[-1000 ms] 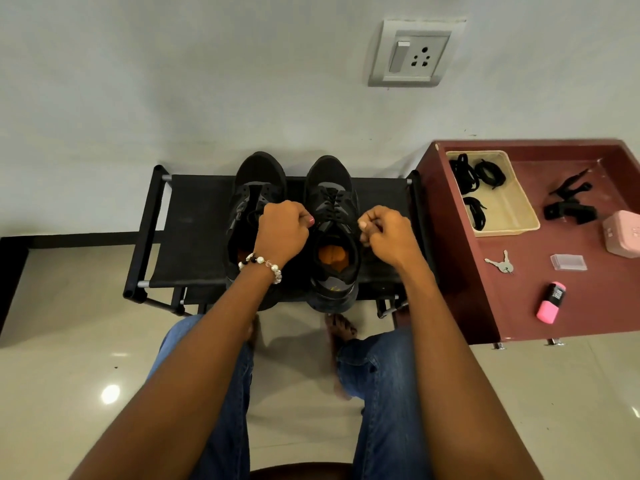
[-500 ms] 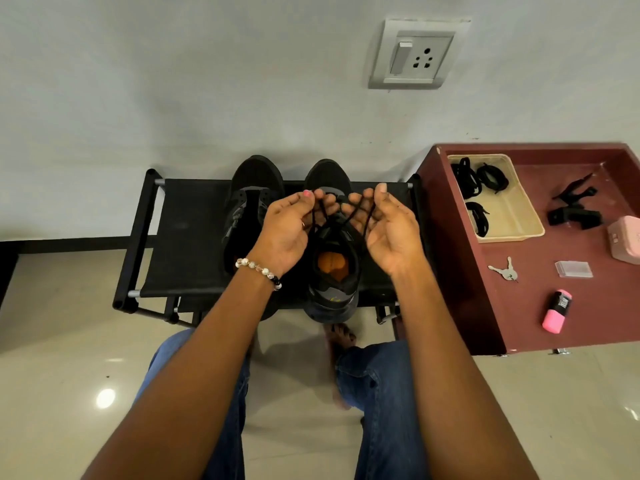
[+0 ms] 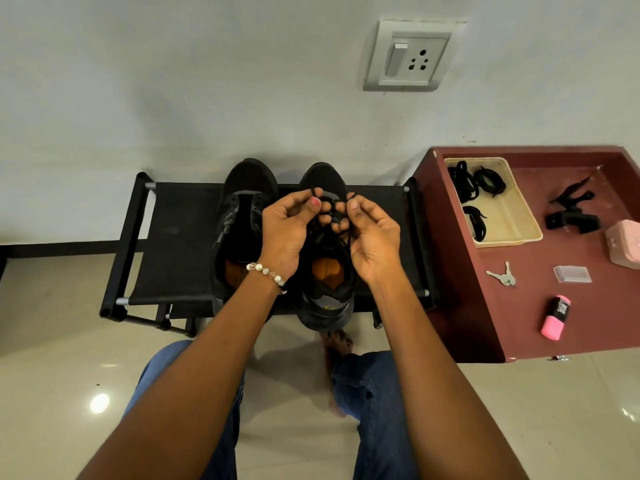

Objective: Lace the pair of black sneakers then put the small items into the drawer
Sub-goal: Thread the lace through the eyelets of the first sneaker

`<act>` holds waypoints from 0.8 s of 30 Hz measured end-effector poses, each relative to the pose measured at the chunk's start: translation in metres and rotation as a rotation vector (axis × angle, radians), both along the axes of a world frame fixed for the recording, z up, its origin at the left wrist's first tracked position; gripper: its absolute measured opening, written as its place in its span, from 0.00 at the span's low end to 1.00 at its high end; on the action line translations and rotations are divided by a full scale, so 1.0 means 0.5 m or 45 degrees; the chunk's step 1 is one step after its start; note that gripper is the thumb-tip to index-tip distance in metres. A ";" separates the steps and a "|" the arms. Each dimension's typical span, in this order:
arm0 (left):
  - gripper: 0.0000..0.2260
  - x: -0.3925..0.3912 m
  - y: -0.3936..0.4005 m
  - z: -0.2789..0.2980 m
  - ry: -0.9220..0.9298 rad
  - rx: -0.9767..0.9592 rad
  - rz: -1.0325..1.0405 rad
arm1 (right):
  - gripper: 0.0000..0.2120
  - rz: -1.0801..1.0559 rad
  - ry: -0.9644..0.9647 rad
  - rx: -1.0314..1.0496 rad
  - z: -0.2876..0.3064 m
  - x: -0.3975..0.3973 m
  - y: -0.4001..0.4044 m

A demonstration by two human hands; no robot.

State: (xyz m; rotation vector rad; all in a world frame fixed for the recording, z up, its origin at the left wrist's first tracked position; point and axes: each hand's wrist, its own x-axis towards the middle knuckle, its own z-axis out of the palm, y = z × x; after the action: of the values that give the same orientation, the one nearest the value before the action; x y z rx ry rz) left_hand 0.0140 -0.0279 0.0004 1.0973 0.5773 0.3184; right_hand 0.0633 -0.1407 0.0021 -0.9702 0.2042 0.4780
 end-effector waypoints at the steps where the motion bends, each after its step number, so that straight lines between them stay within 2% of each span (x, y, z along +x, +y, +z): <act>1: 0.06 0.001 0.001 0.001 0.004 -0.016 0.013 | 0.03 -0.027 0.016 -0.003 -0.001 0.000 0.002; 3: 0.05 0.004 0.000 0.003 0.034 -0.024 0.039 | 0.01 -0.075 0.043 -0.020 -0.001 0.000 0.007; 6: 0.10 0.008 0.001 0.003 0.073 -0.033 0.068 | 0.02 -0.137 0.061 -0.069 -0.001 0.002 0.013; 9: 0.05 0.011 0.001 0.003 0.059 0.034 0.028 | 0.03 -0.180 0.056 -0.110 -0.003 0.003 0.020; 11: 0.04 0.010 0.003 0.004 0.034 0.070 0.000 | 0.03 -0.135 0.027 -0.107 -0.005 0.008 0.021; 14: 0.06 0.009 0.012 -0.001 -0.001 0.072 -0.070 | 0.10 0.033 -0.076 -0.166 -0.005 0.014 0.013; 17: 0.10 0.007 0.021 -0.003 -0.063 0.119 -0.174 | 0.13 0.092 -0.161 -0.217 -0.004 0.013 0.007; 24: 0.13 0.006 0.020 0.006 0.014 0.107 -0.207 | 0.06 0.013 -0.109 -0.232 -0.001 0.008 0.011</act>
State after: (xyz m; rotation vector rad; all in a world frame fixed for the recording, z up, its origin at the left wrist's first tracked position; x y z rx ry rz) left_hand 0.0171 -0.0181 0.0034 1.2201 0.4848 0.1968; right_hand 0.0672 -0.1353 0.0016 -1.1680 0.1676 0.4318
